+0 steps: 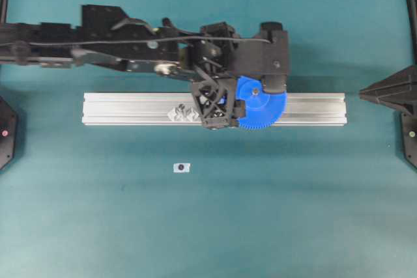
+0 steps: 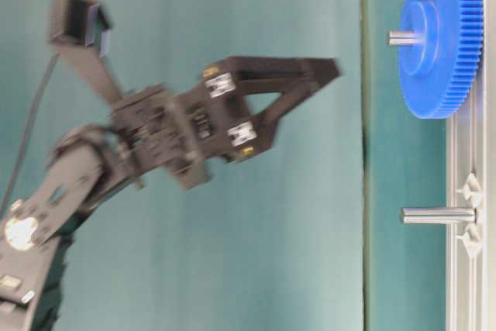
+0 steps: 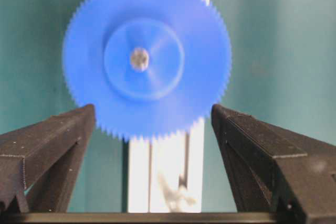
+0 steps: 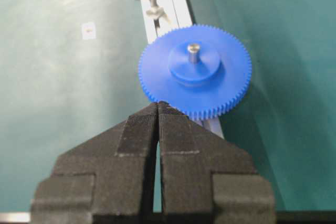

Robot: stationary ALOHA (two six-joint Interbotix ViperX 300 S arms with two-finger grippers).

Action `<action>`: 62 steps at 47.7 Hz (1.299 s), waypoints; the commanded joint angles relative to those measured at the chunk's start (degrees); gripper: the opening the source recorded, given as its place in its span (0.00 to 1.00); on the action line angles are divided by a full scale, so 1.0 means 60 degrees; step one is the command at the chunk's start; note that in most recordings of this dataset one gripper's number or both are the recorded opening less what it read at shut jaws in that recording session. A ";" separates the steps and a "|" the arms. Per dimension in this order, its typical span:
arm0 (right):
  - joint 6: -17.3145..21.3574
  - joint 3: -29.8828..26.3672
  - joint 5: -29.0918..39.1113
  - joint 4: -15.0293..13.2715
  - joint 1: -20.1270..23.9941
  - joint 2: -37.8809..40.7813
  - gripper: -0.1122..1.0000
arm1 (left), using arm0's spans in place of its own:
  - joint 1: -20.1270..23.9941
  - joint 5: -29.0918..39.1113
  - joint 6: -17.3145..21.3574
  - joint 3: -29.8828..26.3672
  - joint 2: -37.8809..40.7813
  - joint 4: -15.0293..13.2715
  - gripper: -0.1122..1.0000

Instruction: Find the location of the shaft and insert the large gear.

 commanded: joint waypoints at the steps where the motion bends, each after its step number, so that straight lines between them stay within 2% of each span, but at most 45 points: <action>1: 0.0088 -0.0146 -0.0029 0.0000 -0.0029 0.0073 0.12 | -0.0073 -0.0234 0.0000 0.0044 -0.0718 0.0029 0.91; 9: 0.0088 -0.0146 -0.0029 -0.0015 -0.0029 0.0073 0.12 | -0.0073 -0.1040 -0.0059 0.0630 -0.1597 0.0029 0.91; 26: 0.0088 -0.0176 -0.0059 -0.0015 -0.0029 0.0073 0.12 | -0.0249 -0.1523 -0.0146 0.2109 -0.2886 0.0029 0.91; 41: 0.0088 -0.0161 -0.0088 -0.0015 -0.0029 0.0073 0.12 | -0.0439 -0.2813 -0.0176 0.3428 -0.3794 0.0029 0.91; 51: 0.0103 -0.0176 -0.0059 0.0000 -0.0029 0.0073 0.12 | -0.0439 -0.3369 -0.0190 0.4556 -0.4658 0.0029 0.90; 62: 0.0103 -0.0132 -0.0088 -0.0015 -0.0029 0.0073 0.12 | -0.0439 -0.3823 -0.0176 0.5303 -0.5522 0.0029 0.90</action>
